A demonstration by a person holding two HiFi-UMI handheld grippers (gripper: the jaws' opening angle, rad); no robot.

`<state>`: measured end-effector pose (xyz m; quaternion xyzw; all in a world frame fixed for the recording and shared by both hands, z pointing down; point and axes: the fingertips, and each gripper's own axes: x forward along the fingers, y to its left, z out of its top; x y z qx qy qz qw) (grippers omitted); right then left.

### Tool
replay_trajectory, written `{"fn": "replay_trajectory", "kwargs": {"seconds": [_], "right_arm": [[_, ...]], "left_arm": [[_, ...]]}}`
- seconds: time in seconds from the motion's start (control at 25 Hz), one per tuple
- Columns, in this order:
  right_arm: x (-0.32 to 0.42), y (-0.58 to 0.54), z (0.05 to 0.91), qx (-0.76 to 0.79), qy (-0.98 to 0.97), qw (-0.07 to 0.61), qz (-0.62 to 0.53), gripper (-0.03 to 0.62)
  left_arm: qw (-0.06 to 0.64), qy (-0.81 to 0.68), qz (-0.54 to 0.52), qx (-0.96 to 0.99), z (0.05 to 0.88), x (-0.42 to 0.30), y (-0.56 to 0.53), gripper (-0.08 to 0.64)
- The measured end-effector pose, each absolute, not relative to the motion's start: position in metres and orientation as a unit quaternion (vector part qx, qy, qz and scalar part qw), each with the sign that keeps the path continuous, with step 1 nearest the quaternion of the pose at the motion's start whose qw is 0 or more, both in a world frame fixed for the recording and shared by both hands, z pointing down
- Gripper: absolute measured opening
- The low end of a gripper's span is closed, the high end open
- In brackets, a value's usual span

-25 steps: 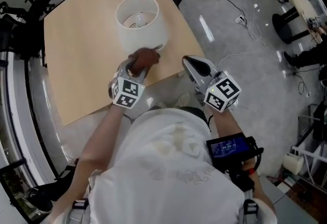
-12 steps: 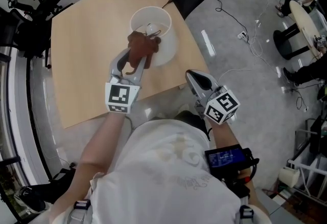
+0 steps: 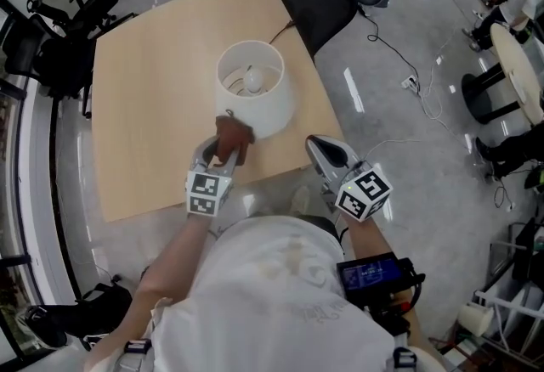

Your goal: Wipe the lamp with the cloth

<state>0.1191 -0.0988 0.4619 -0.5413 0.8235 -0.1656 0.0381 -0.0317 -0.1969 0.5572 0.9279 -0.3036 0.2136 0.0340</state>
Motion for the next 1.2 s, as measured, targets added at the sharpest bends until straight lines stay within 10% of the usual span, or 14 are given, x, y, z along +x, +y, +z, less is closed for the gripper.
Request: {"fn": "replay_trajectory", "kwargs": {"seconds": [0.56, 1.2], "right_arm": [[0.150, -0.144, 0.466, -0.497, 0.847, 0.066, -0.178, 0.012], [0.211, -0.152, 0.474, -0.506, 0.835, 0.101, -0.191, 0.012]], "left_arm": [[-0.101, -0.336, 0.133, 0.927, 0.355, -0.036, -0.246, 0.150], [-0.108, -0.087, 0.570, 0.810, 0.409, 0.061, -0.295, 0.149]]}}
